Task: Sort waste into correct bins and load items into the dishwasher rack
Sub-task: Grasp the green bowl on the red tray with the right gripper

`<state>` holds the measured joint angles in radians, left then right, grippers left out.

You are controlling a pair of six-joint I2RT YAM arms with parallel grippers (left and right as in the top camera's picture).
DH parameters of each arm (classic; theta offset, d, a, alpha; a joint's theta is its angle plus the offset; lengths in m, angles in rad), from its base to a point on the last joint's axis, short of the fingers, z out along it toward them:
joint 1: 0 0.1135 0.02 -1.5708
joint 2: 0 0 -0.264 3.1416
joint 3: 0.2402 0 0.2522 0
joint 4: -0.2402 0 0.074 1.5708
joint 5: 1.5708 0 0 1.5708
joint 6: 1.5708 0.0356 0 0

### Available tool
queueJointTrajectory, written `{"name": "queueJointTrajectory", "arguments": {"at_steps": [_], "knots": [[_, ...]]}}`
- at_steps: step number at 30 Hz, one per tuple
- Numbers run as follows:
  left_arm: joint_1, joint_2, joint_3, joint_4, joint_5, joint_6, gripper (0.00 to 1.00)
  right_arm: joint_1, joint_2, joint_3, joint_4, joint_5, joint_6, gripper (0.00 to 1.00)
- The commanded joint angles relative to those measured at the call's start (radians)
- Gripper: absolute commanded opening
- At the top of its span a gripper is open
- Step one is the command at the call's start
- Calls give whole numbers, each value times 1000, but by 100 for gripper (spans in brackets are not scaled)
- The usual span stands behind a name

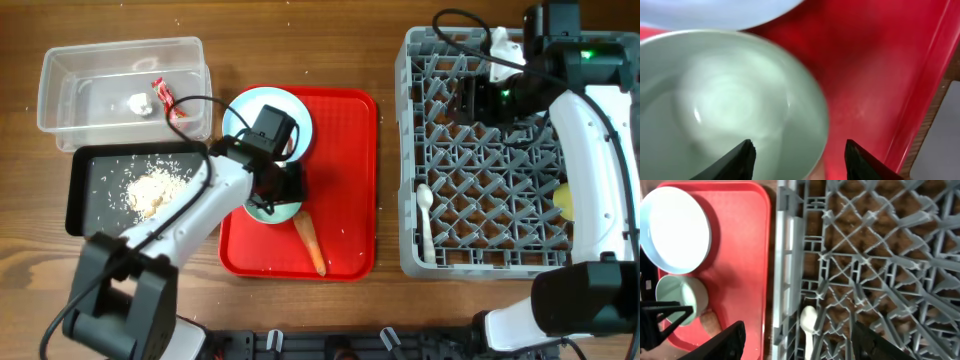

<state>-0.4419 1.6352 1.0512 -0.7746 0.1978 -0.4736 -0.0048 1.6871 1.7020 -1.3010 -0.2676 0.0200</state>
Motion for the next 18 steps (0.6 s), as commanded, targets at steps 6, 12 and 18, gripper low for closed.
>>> {"name": "queueJointTrajectory", "arguments": {"at_steps": [6, 12, 18], "knots": [[286, -282, 42, -275, -230, -2, 65, 278, 18, -1, 62, -26, 36, 70], [605, -323, 42, -336, -259, -3, 82, 500, 124, -2, 159, -26, 138, 72], [763, -323, 42, -340, -257, -3, 91, 634, 295, -3, 223, -26, 211, 71]]}}
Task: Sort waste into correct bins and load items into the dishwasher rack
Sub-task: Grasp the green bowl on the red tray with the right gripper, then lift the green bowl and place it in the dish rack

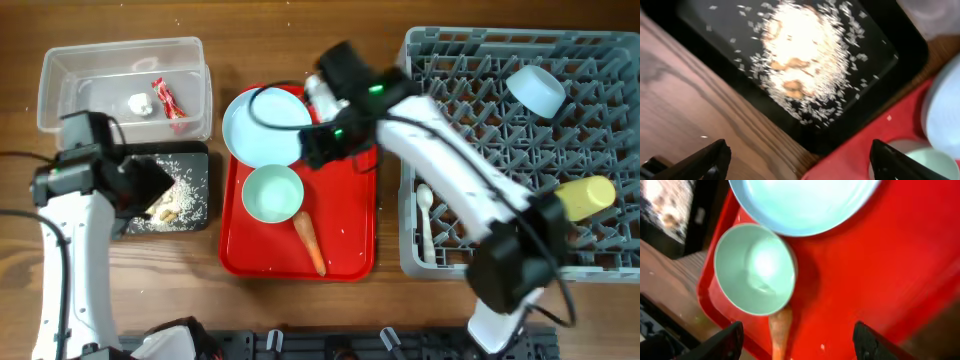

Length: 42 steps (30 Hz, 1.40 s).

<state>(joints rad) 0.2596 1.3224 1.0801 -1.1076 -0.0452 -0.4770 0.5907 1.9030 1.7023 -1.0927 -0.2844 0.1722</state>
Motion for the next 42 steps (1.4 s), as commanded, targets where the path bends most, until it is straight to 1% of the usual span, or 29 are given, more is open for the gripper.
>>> {"name": "queueJointTrajectory", "arguments": {"at_steps": [1, 4, 7, 10, 11, 12, 14, 18, 22, 24, 26, 28, 30, 32, 34, 36, 38, 42], "knots": [[85, -11, 13, -8, 3, 1, 91, 62, 135, -3, 28, -8, 94, 70], [99, -11, 13, -5, 10, 1, 91, 85, 215, -3, 45, -10, 137, 66], [99, -11, 13, -5, 10, 1, 91, 96, 282, -3, 64, -10, 149, 54], [99, -11, 13, -4, 10, 1, 91, 97, 299, -3, 70, -10, 149, 34], [99, -11, 13, -4, 10, 1, 91, 97, 300, -3, 74, -10, 149, 25], [99, -11, 13, -4, 10, 1, 91, 97, 299, -3, 86, -10, 150, 12], [99, -11, 13, -4, 10, 1, 91, 94, 298, -2, 103, -10, 168, 4], [99, -11, 13, -4, 10, 1, 91, 75, 266, 19, 103, -8, 171, 4], [98, -11, 13, -4, 11, 1, 91, 11, 125, 32, 101, 76, 167, 4], [99, -11, 13, -4, 10, 1, 91, -34, 22, 32, 98, 172, 142, 4], [99, -11, 13, -4, 10, 1, 91, -80, -77, 32, 98, 328, 138, 4], [98, -11, 13, -4, 10, 1, 91, -136, -167, 32, 100, 582, 141, 4], [99, -11, 13, -4, 11, 1, 91, -185, -219, 32, 108, 813, 142, 4], [99, -11, 13, -4, 11, 1, 91, -225, -230, 32, 106, 1027, 152, 4], [99, -11, 13, -4, 11, 1, 91, -257, -224, 19, 100, 1256, 223, 4], [99, -11, 13, -4, 11, 1, 91, -282, -211, -11, 100, 1414, 284, 4], [99, -11, 13, -4, 11, 1, 91, -306, -183, -45, 109, 1516, 331, 4], [99, -11, 13, -4, 11, 1, 91, -347, -110, -94, 136, 1524, 333, 4]]}}
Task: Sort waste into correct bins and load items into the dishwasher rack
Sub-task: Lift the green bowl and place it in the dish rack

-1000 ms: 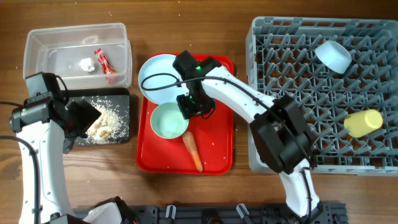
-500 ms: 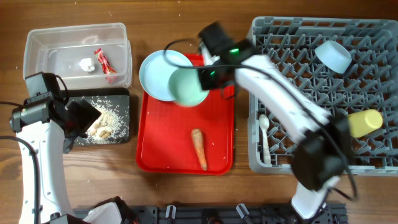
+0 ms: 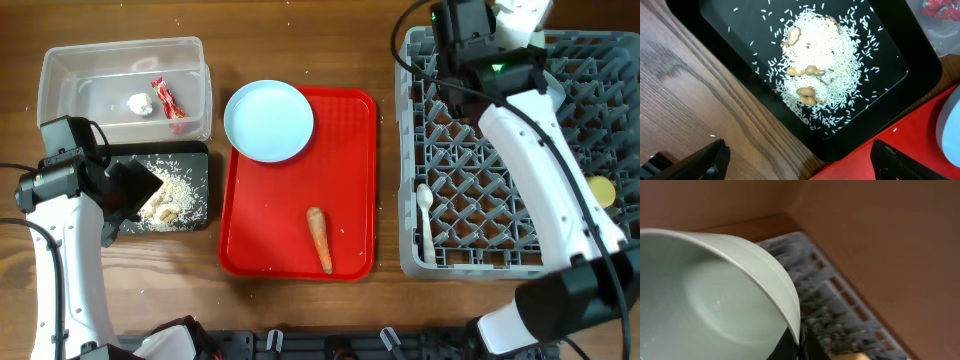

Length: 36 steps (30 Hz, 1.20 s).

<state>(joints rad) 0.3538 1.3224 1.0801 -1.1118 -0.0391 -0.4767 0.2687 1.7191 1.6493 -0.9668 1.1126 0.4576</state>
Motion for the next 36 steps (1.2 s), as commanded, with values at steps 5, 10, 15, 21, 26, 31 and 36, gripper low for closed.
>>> {"name": "queueJointTrajectory", "arguments": {"at_steps": [5, 10, 15, 21, 26, 31, 36], "knots": [[5, -11, 13, 0, 5, 0, 91, -40, 204, -70, 9, 108, 47, 4], [5, -11, 13, 0, 5, 0, 91, -39, 289, -71, -13, -32, 53, 4], [5, -11, 13, 1, 5, 0, 91, -25, 293, -73, -62, -121, 74, 4], [5, -11, 13, 0, 5, 0, 91, -16, 293, -73, -209, -481, 67, 4], [4, -11, 13, 0, 5, 0, 92, -16, 227, -64, -245, -675, 66, 8], [5, -11, 13, 0, 5, 0, 92, -16, 67, -1, -223, -773, -38, 34], [5, -11, 13, 0, 5, 0, 92, -16, -55, 1, 21, -1267, -317, 57]]}}
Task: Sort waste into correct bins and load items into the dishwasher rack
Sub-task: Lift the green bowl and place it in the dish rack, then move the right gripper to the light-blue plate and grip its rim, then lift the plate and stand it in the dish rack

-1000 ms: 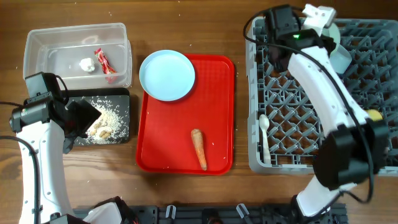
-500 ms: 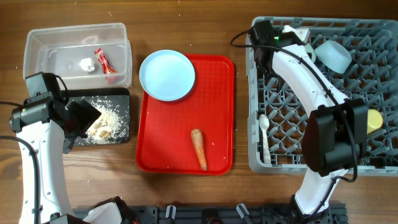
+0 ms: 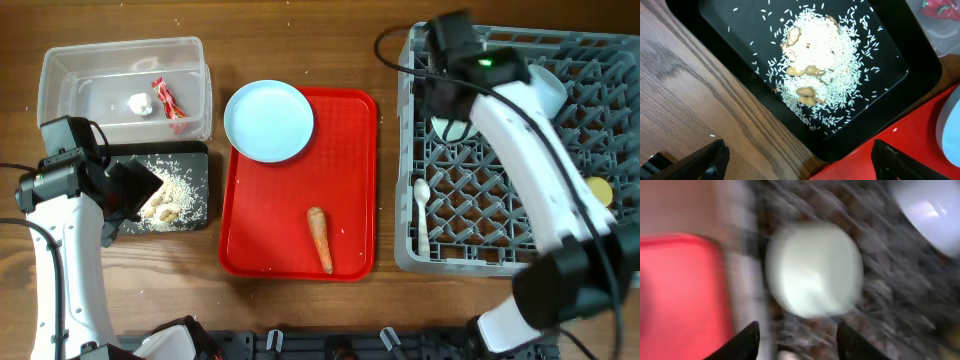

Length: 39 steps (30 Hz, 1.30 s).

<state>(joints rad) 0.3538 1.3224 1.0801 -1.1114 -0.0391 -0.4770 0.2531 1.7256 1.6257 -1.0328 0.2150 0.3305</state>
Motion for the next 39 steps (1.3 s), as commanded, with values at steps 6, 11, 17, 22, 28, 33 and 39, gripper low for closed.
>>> {"name": "queueJointTrajectory", "arguments": {"at_steps": [6, 11, 17, 22, 28, 33, 39], "knots": [[4, -11, 13, 0, 20, 1, 93, 43, 27, 2, 345, -718, -137, 72], [4, -11, 13, 0, 23, 1, 93, 159, 216, 2, 399, -658, -80, 67], [4, -11, 13, -1, 23, 1, 93, 246, 402, 2, 455, -502, 63, 67], [4, -11, 13, -2, 23, 1, 93, 299, 493, 2, 518, -411, 125, 67], [4, -11, 13, -5, 23, 1, 93, 322, 549, 2, 524, -391, 157, 56], [4, -11, 13, -5, 23, 1, 93, 320, 567, 3, 520, -386, 196, 4], [4, -11, 13, -4, 23, 1, 93, 241, 486, 5, 429, -330, 192, 4]]}}
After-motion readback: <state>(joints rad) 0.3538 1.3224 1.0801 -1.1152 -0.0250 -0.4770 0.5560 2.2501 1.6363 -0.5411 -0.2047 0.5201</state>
